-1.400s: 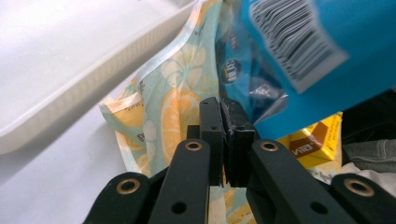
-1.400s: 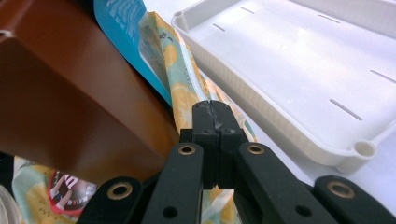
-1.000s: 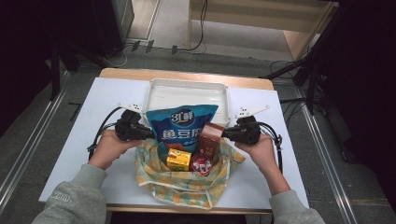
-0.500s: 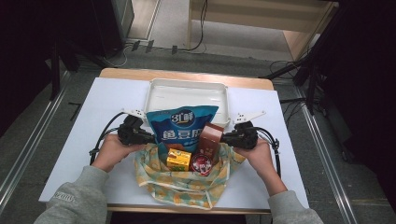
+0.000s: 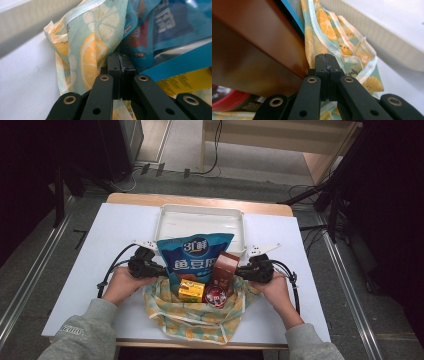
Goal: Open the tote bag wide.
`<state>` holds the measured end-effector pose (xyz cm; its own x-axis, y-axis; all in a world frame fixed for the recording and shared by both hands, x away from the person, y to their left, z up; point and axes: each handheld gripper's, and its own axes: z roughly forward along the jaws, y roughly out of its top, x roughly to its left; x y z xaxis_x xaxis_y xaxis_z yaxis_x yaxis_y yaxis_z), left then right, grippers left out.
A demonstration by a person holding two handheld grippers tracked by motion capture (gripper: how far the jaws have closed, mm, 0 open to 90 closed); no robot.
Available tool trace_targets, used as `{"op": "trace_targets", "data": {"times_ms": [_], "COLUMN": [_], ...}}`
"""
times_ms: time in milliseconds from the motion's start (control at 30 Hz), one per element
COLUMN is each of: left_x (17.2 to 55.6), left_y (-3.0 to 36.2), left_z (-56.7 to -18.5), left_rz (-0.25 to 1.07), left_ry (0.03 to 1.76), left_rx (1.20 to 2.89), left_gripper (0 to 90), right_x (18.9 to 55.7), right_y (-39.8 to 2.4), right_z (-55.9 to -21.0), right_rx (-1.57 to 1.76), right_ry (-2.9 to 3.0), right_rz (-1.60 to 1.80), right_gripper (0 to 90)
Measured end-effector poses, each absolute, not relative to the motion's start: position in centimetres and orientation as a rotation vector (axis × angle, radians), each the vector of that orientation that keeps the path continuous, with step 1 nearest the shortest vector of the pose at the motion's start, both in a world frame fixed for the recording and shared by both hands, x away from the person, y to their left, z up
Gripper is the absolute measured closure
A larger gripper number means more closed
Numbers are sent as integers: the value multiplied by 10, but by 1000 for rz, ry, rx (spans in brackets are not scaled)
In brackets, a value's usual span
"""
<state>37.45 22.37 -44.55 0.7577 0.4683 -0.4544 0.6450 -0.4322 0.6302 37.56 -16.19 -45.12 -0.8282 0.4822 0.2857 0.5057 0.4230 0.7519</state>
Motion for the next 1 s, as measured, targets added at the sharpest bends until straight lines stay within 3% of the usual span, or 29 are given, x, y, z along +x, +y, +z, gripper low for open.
{"op": "trace_targets", "data": {"times_ms": [1000], "left_x": [376], "left_y": [224], "left_z": [-470], "left_rz": [-224], "left_ry": [868], "left_rx": [2160], "left_gripper": [896], "right_x": [384], "right_y": [-164], "right_z": [-485], "right_rx": [-931], "right_ry": [-2666], "right_rz": [-1321], "right_gripper": [900]}}
